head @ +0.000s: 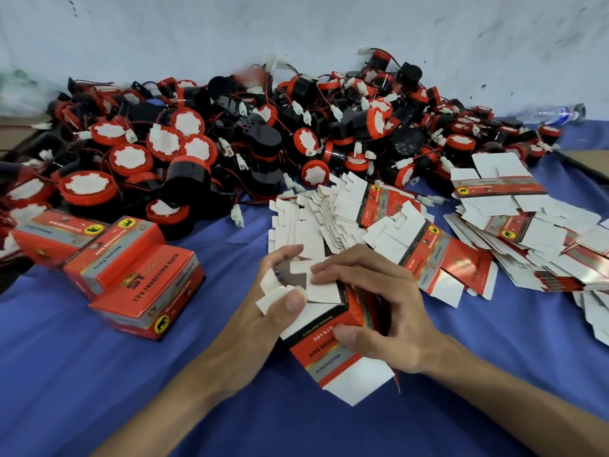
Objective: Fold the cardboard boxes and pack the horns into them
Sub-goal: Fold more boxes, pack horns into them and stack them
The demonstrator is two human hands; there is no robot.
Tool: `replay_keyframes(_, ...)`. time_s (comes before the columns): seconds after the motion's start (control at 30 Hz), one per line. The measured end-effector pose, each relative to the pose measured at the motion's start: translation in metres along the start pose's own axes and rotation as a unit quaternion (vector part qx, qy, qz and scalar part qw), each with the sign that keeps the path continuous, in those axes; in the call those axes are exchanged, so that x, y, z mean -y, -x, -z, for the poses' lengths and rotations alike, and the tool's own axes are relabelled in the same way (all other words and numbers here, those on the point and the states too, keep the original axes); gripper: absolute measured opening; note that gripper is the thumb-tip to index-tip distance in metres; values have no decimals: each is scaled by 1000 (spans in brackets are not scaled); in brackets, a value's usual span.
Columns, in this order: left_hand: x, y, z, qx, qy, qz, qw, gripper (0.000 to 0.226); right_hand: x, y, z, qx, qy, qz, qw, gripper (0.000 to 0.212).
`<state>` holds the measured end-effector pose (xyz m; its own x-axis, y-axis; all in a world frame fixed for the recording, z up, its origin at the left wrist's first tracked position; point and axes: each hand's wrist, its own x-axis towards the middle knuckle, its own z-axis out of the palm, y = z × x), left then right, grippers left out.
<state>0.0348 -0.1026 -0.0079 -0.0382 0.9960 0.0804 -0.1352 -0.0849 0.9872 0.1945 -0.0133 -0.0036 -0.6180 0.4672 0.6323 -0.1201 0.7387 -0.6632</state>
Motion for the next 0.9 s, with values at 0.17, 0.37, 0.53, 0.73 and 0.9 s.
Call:
replay_keyframes(0.17,1,1,3,4,2,13,1000,89,-1,-2,0,13,12,-9,1000,42)
replay_keyframes(0.37,6,2,6,23,10,-1,1000,61,-2,-1,-1,23,41,-1,999,39)
replay_keyframes(0.53,7,2,3,27,15,-46,998,60,-3,0,-3,31,55,9,998,48)
replay_keyframes(0.73,7,-3,0,-51,-5,-49,997,95,-1,1,-2,76,28,-50,996,48)
replay_keyframes(0.9,11,-4,0,-87,-72,-99,989,69,-1,2,-2,67,38,-29,997,39)
